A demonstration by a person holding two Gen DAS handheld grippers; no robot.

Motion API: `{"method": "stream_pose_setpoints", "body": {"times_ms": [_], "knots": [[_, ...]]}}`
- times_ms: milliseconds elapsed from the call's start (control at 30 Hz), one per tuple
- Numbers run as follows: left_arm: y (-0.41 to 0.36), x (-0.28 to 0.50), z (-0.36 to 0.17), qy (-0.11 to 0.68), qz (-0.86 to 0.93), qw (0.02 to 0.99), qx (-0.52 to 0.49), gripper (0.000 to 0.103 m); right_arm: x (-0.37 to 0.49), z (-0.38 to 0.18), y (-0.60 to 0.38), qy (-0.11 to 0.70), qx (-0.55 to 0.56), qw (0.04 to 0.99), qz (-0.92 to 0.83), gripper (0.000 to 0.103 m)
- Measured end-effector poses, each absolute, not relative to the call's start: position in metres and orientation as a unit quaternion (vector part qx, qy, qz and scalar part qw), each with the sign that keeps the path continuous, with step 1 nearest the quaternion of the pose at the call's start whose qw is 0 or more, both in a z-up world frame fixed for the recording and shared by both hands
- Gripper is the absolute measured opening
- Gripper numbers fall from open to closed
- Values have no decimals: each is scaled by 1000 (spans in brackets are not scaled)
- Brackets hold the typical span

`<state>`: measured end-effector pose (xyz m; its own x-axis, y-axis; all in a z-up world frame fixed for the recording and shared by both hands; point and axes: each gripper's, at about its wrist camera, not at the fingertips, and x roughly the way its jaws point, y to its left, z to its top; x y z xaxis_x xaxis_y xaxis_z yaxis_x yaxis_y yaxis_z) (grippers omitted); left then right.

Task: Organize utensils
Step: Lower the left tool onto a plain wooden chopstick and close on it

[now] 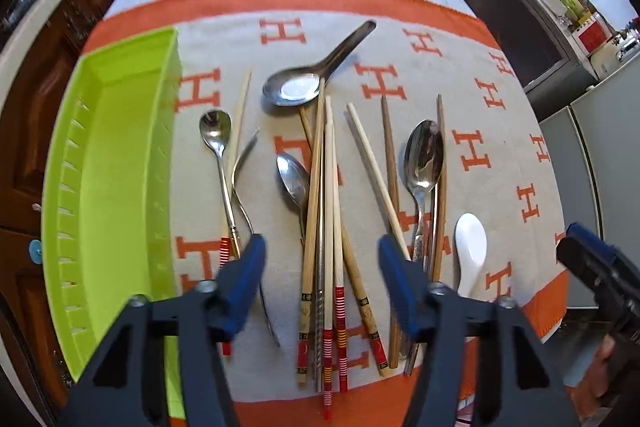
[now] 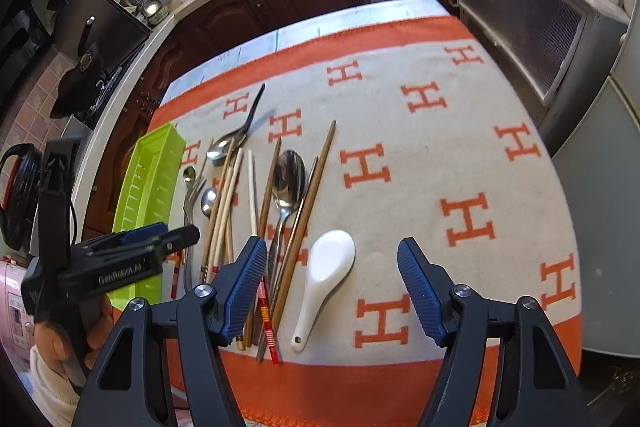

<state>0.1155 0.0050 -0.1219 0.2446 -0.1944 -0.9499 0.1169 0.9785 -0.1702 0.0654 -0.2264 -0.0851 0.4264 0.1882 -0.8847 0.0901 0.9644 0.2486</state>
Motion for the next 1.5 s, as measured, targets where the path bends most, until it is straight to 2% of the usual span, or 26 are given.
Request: {"method": "stream_pose_setpoints", "body": {"times_ms": [200, 300, 567, 1033, 1100, 1200, 1267, 1367, 1400, 1500], "knots": [[1, 118, -138, 624, -102, 775, -9, 18, 62, -114, -233, 551, 152, 820, 34, 69], [0, 119, -146, 630, -100, 770, 2, 12, 58, -118, -234, 556, 158, 815, 36, 69], [-8, 122, -157, 629, -100, 771, 27, 11, 55, -128, -237, 563, 164, 809, 37, 69], [8, 134, -166, 632, -109, 767, 6, 12, 50, -137, -235, 572, 164, 803, 35, 69], [8, 133, -166, 629, -109, 769, 8, 14, 50, -138, -233, 573, 162, 802, 35, 69], [5, 132, -171, 633, -111, 766, 10, 25, 50, -139, -231, 574, 160, 802, 38, 69], [0, 128, -171, 625, -111, 772, 25, 26, 49, -140, -230, 574, 158, 803, 38, 69], [-6, 124, -170, 617, -112, 778, 41, 21, 48, -140, -229, 576, 156, 802, 36, 69], [-7, 124, -169, 617, -114, 778, 37, 10, 47, -141, -230, 577, 156, 801, 36, 69], [-8, 124, -169, 618, -104, 779, 31, 5, 47, -141, -229, 578, 155, 801, 35, 69]]}}
